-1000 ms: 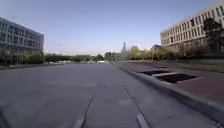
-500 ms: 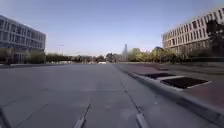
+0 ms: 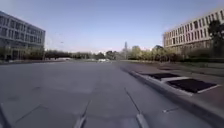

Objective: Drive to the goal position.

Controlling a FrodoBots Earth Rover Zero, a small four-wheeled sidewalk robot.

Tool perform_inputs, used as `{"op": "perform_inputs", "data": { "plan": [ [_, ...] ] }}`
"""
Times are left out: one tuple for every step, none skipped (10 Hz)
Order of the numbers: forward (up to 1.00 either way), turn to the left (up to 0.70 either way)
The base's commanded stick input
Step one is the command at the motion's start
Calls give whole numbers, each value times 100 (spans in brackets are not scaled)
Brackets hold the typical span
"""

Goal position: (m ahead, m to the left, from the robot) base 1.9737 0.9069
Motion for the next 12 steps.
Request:
{"op": "perform_inputs", "data": {
  "plan": [
    [60,0],
    [60,0],
    [60,0],
    [60,0],
    [60,0],
    [60,0],
    [60,0],
    [60,0],
    [60,0],
    [60,0],
    [60,0],
    [60,0]
  ]
}}
